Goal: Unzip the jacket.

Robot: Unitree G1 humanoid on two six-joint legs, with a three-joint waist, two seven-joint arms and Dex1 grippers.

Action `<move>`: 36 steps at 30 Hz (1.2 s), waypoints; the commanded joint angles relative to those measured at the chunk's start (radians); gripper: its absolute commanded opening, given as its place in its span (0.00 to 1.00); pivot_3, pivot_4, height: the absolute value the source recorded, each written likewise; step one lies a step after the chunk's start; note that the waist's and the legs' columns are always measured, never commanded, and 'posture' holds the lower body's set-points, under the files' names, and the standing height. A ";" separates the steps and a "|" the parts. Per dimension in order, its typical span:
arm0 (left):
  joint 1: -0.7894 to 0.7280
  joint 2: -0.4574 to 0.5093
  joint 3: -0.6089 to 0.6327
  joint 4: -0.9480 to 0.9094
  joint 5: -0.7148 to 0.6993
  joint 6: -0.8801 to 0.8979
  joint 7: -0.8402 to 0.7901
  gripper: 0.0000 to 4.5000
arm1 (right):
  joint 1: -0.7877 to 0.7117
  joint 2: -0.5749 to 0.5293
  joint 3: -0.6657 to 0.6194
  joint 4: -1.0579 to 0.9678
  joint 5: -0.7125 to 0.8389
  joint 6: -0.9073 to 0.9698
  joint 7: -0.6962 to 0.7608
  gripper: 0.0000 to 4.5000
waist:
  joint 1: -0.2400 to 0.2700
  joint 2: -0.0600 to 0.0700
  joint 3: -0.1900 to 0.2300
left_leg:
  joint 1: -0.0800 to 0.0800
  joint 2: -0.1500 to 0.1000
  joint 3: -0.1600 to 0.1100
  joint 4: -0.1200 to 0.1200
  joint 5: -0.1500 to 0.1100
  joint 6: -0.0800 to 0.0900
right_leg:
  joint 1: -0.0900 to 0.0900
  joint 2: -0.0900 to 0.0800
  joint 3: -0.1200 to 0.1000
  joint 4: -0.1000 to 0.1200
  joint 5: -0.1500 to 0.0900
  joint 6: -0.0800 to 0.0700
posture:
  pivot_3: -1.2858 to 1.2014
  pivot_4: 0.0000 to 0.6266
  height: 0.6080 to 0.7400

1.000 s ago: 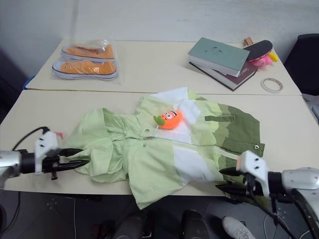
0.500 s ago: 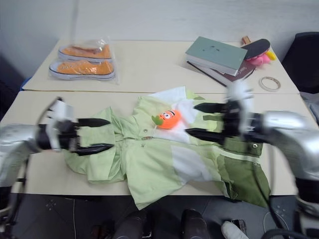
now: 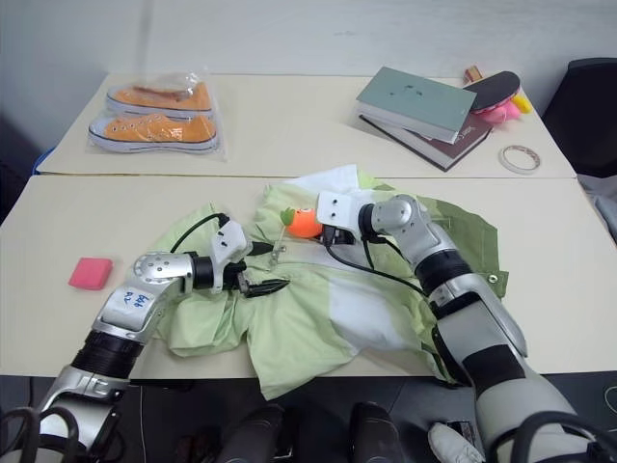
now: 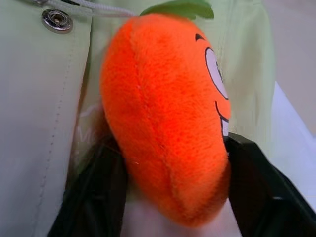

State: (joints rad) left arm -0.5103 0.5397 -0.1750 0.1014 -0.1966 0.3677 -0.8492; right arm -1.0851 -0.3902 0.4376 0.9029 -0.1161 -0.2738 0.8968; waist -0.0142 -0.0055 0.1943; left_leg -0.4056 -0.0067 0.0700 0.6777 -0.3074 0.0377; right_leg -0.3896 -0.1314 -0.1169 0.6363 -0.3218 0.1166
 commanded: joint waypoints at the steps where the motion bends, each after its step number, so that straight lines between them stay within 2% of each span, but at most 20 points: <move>1: 0.048 0.019 -0.013 -0.002 0.028 0.012 -0.010 1.00 | 0.033 -0.058 -0.061 -0.048 0.021 -0.024 0.068 0.31 | -0.001 0.000 0.000 | 0.000 0.000 0.000 0.000 0.000 0.000 | 0.000 0.000 0.000 0.000 0.000 0.000 | 0.52 0.24 1.00; 3: 0.068 0.030 -0.009 -0.010 0.028 0.020 -0.015 1.00 | 0.075 -0.111 -0.096 -0.112 0.039 -0.012 0.100 0.18 | 0.002 0.000 0.000 | 0.000 0.000 -0.002 0.001 0.000 0.000 | 0.001 0.000 0.000 0.000 0.000 0.000 | 0.52 0.24 1.00; 6: 0.104 0.037 0.004 -0.010 0.022 0.033 -0.009 1.00 | 0.214 -0.266 -0.211 -0.318 0.122 0.079 0.165 0.01 | 0.013 0.000 0.000 | 0.000 -0.001 -0.004 0.002 0.000 0.000 | 0.003 0.000 0.002 -0.001 0.000 0.000 | 0.52 0.24 1.00; 8: 0.121 0.036 0.011 -0.012 0.017 0.030 -0.009 1.00 | 0.285 -0.329 -0.259 -0.426 0.157 0.136 0.186 0.00 | 0.014 0.001 0.000 | 0.001 -0.001 -0.007 0.003 -0.001 0.000 | 0.007 -0.001 0.004 -0.006 0.000 0.000 | 0.52 0.24 1.00; 10: 0.147 -0.008 0.055 0.044 -0.023 0.048 0.012 1.00 | 0.456 -0.463 -0.403 -0.572 0.271 0.180 0.249 0.00 | 0.020 0.004 -0.001 | 0.003 0.000 -0.007 0.002 -0.001 0.000 | 0.012 0.000 0.003 -0.008 0.000 0.000 | 0.52 0.24 1.00; 12: 0.172 -0.007 0.046 0.063 -0.009 0.041 0.009 1.00 | 0.615 -0.573 -0.525 -0.652 0.324 0.197 0.277 0.00 | 0.027 0.005 -0.002 | 0.006 0.000 -0.008 0.002 -0.002 0.000 | 0.015 0.000 0.002 -0.009 0.000 0.000 | 0.52 0.24 1.00; 14: 0.184 -0.003 0.036 0.062 0.003 0.039 0.006 1.00 | 0.748 -0.675 -0.600 -0.620 0.270 0.135 0.255 0.00 | 0.031 0.007 -0.003 | 0.010 0.000 -0.006 0.001 -0.002 0.000 | 0.017 0.000 0.002 -0.010 0.000 0.000 | 0.52 0.24 1.00; 16: 0.193 -0.001 0.030 0.062 -0.001 0.033 -0.010 1.00 | 0.874 -0.769 -0.683 -0.523 0.205 0.078 0.196 0.00 | 0.028 0.010 -0.005 | 0.022 0.000 0.000 -0.005 -0.003 0.000 | 0.026 0.000 0.000 -0.012 0.000 0.000 | 0.52 0.24 1.00; 18: 0.203 0.005 0.027 0.057 -0.005 0.035 -0.020 1.00 | 0.932 -0.801 -0.744 -0.444 0.191 0.070 0.125 0.00 | 0.024 0.013 -0.008 | 0.037 0.000 0.005 -0.015 -0.004 0.000 | 0.037 -0.002 0.002 -0.023 0.000 0.000 | 0.52 0.24 1.00; 20: 0.207 0.011 0.020 0.071 0.004 0.038 -0.026 1.00 | 0.985 -0.849 -0.778 -0.285 0.132 0.042 0.008 0.00 | 0.015 0.016 -0.011 | 0.040 0.003 0.007 -0.015 -0.006 -0.002 | 0.039 -0.003 0.005 -0.026 0.000 0.001 | 0.52 0.24 1.00; 24: 0.223 0.051 0.022 0.085 0.001 -0.011 -0.092 1.00 | 1.021 -0.862 -0.835 -0.128 0.126 0.050 -0.124 0.00 | 0.008 0.022 -0.015 | 0.040 0.004 0.007 -0.016 -0.007 -0.003 | 0.038 -0.003 0.011 -0.026 -0.001 0.000 | 0.52 0.24 1.00; 27: 0.230 0.085 0.038 0.120 -0.003 -0.065 -0.138 1.00 | 1.032 -0.874 -0.836 -0.120 0.121 0.019 -0.140 0.00 | -0.005 0.024 -0.016 | 0.040 0.005 0.010 -0.017 -0.008 -0.004 | 0.037 -0.001 0.011 -0.028 -0.001 0.000 | 0.52 0.24 1.00; 29: 0.228 0.094 0.038 0.153 0.016 -0.108 -0.142 1.00 | 0.994 -0.863 -0.842 -0.142 0.155 0.047 -0.126 0.00 | -0.012 0.030 -0.019 | 0.040 0.005 0.010 -0.017 -0.008 -0.004 | 0.037 -0.001 0.011 -0.028 -0.001 0.000 | 0.52 0.24 1.00; 33: 0.218 0.081 0.056 0.198 0.004 -0.142 -0.146 1.00 | 0.932 -0.868 -0.820 -0.140 0.155 0.033 -0.121 0.00 | -0.013 0.032 -0.021 | 0.042 0.006 0.011 -0.017 -0.008 -0.004 | 0.037 -0.001 0.012 -0.027 -0.001 0.000 | 0.52 0.24 1.00; 36: 0.196 0.085 0.067 0.276 0.024 -0.190 -0.138 1.00 | 0.862 -0.892 -0.793 -0.100 0.106 0.009 -0.184 0.00 | -0.013 0.034 -0.022 | 0.042 0.006 0.011 -0.017 -0.008 -0.004 | 0.037 -0.002 0.014 -0.027 -0.001 0.000 | 0.52 0.24 1.00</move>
State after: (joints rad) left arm -0.3569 0.6078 -0.0949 0.2545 -0.2340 0.1529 -1.0009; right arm -0.2025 -1.2232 -0.3465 0.7885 0.0026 -0.2514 0.7570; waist -0.0271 0.0282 0.1727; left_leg -0.3635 -0.0009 0.0817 0.6605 -0.3154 0.0338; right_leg -0.3530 -0.1333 -0.1028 0.6096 -0.3225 0.1167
